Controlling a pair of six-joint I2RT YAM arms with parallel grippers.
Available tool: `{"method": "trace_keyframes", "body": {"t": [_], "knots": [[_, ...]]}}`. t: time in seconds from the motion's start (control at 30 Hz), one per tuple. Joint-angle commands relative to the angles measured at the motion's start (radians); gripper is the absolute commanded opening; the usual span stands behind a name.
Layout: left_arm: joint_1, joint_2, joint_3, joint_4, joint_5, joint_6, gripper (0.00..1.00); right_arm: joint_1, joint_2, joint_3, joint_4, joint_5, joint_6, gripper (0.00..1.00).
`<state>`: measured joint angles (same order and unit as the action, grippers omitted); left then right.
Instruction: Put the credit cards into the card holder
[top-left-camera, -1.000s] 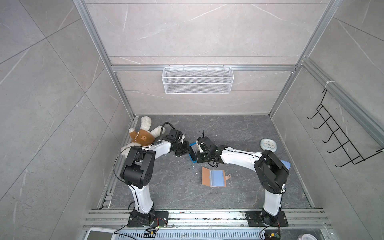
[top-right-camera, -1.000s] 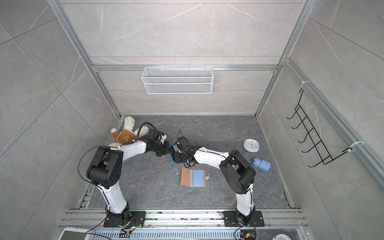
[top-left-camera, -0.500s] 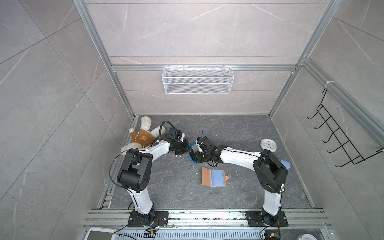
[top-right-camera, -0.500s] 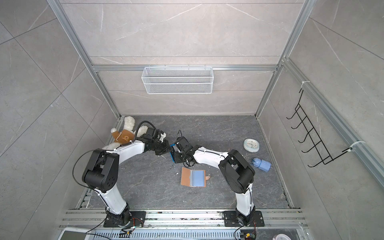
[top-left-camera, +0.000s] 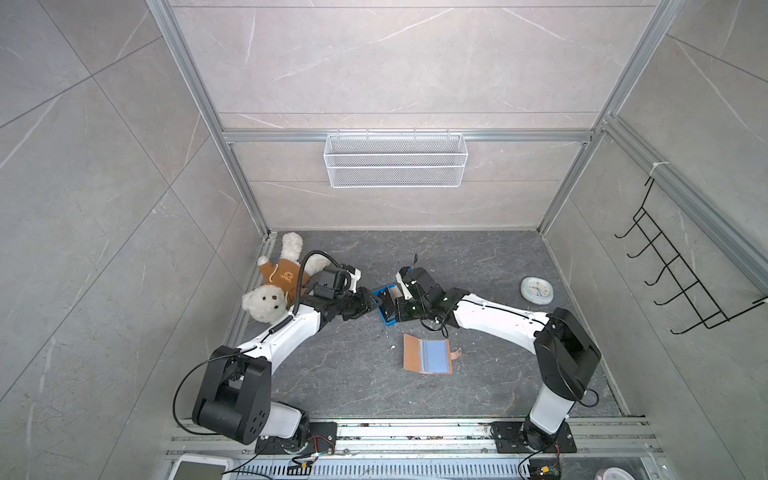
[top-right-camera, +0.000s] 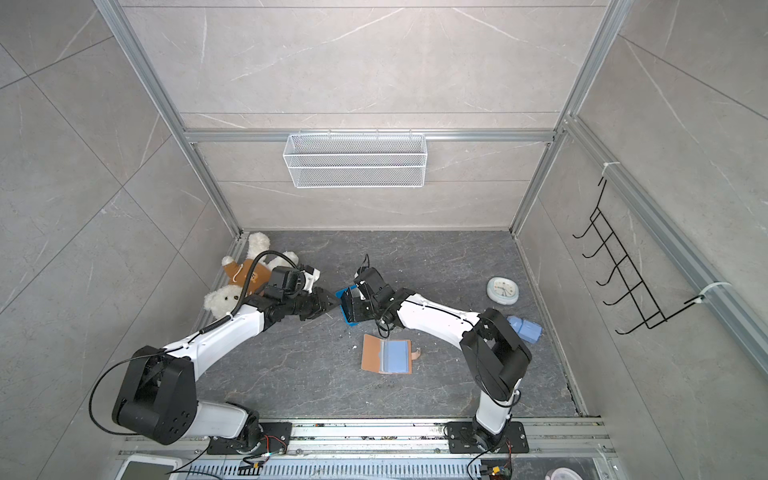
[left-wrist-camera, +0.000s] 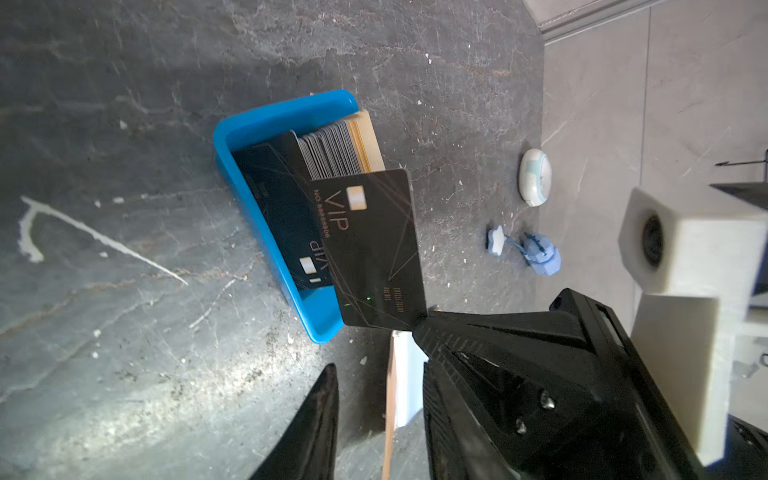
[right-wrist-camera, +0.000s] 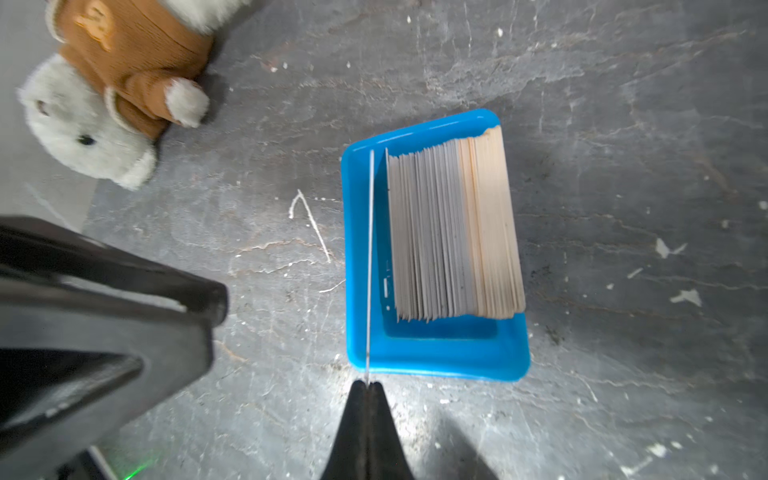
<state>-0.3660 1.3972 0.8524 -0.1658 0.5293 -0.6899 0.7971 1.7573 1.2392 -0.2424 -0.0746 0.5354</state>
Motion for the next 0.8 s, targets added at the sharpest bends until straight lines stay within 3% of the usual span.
{"method": "trace_keyframes", "body": {"t": [0.0,0.2,0.5,0.77], "knots": [[-0.003,-0.071,-0.032,0.104,0.098,-0.079,0.44,-0.014,-0.083,-0.029,-0.03,-0.028,0.023,0.0],[-0.002,-0.166,-0.097,0.234,0.177,-0.196,0.54,-0.067,-0.21,-0.075,-0.043,-0.132,0.06,0.0],[-0.047,-0.198,-0.133,0.485,0.261,-0.345,0.53,-0.218,-0.445,-0.184,-0.02,-0.404,0.178,0.0],[-0.148,-0.095,-0.118,0.825,0.27,-0.52,0.51,-0.358,-0.664,-0.28,0.033,-0.59,0.323,0.0]]}}
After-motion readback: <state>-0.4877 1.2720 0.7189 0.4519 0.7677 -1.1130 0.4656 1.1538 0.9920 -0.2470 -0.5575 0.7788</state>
